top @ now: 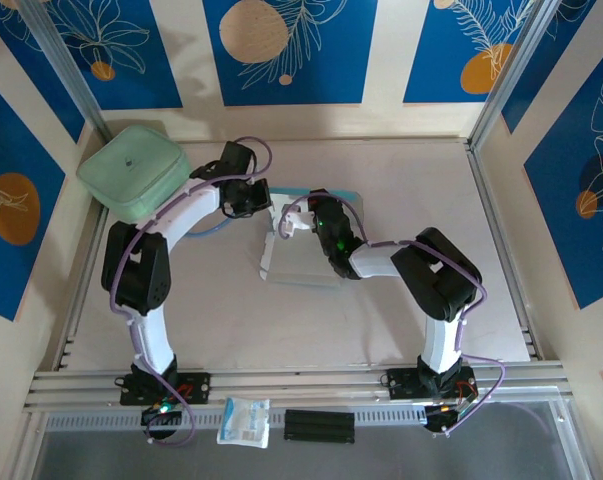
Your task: Fold the paper box
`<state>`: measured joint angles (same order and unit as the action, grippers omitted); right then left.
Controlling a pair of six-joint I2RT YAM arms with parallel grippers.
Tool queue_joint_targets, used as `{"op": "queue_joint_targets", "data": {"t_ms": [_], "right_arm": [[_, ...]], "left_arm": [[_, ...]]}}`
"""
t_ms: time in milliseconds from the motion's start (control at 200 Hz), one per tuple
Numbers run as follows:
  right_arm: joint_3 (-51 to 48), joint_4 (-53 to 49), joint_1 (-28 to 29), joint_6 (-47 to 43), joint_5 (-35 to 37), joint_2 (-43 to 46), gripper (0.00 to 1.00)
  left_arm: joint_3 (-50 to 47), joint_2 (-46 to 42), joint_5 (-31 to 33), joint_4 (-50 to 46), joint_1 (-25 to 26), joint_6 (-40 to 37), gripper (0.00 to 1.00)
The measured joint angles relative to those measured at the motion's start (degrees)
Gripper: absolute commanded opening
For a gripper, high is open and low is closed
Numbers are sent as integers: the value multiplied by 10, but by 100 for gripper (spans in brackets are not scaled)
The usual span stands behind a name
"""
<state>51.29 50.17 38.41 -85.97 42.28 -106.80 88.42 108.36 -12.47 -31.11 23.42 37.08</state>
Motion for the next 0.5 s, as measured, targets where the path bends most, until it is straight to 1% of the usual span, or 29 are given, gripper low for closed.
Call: {"op": "queue_joint_targets", "data": {"t_ms": [225,500], "right_arm": [[-3,17,3,0,7,-3,0],[-37,51,10,1,11,-2,0]], "left_arm": [[-48,-22,16,55,12,60,4],[-118,-57,25,120,26,86,7]]}}
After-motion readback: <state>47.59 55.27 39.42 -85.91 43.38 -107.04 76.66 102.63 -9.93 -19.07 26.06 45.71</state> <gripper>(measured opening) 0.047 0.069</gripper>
